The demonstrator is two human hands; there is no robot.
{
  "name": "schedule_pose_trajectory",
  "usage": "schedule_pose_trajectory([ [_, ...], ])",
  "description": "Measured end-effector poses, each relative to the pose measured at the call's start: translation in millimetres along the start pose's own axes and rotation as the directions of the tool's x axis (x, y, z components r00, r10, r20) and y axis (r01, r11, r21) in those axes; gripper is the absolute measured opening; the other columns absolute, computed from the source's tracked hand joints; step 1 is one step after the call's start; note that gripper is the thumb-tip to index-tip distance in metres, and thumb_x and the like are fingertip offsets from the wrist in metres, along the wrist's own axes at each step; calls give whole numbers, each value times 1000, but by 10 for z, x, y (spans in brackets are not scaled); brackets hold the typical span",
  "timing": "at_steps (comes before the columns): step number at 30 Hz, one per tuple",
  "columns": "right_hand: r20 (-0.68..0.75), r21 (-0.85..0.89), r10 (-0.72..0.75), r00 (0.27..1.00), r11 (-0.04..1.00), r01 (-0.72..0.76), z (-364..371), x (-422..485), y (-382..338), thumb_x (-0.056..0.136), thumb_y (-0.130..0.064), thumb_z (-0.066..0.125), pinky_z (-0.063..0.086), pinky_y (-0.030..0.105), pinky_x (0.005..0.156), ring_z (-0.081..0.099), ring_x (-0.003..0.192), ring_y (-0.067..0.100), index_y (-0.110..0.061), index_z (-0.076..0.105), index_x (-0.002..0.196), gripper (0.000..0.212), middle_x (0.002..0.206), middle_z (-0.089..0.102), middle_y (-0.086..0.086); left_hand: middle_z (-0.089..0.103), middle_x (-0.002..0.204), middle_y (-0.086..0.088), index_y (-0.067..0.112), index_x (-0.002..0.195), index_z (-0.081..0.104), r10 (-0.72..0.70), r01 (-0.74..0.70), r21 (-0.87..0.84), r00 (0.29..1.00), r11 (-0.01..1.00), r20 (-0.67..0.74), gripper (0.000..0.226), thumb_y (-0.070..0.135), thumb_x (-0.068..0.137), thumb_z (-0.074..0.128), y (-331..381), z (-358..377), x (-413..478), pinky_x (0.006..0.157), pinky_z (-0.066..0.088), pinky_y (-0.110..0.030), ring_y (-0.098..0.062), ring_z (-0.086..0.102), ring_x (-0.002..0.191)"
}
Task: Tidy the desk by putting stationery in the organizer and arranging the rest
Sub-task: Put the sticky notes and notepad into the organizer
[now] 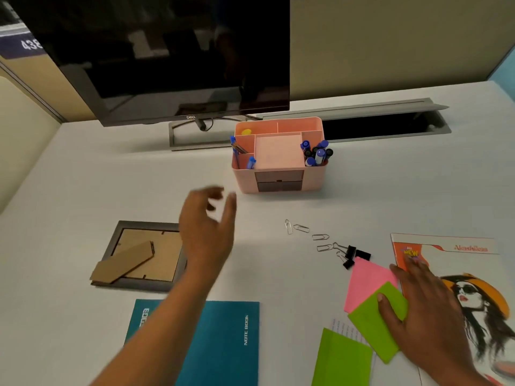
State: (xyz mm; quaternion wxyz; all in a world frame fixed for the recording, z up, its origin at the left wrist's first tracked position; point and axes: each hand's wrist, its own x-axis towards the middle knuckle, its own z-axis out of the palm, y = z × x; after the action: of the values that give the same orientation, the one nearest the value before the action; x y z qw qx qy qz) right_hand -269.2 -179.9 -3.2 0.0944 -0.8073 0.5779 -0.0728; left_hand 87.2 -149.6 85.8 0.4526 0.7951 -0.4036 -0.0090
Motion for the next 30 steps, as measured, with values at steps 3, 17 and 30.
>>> schedule_pose_trajectory([
  [3,-7,-3,-7,1000,1000,7,7,-12,-2,85,-59,35,29,52,111,28,144,25,-17,52,133,66,152,38,7,60,106,11,28,109,60,-92,73,104,977,992,191,32,50,86,61,-257,-30,-639,81,48,-30,-10,55,97],
  [17,-30,-9,-5,1000,1000,5,42,-19,17,85,-56,39,25,45,112,30,142,26,-17,51,133,63,150,41,9,43,148,1,18,133,51,-13,-167,393,910,904,415,54,55,93,47,-708,60,-1233,116,25,-40,-20,33,140],
  [30,29,36,6,1000,999,-7,29,-6,34,84,-62,36,27,49,113,27,144,24,-20,49,135,67,153,37,6,46,146,-1,16,130,53,5,-181,377,906,908,424,52,51,93,49,-753,53,-1219,115,25,-41,-22,35,139],
])
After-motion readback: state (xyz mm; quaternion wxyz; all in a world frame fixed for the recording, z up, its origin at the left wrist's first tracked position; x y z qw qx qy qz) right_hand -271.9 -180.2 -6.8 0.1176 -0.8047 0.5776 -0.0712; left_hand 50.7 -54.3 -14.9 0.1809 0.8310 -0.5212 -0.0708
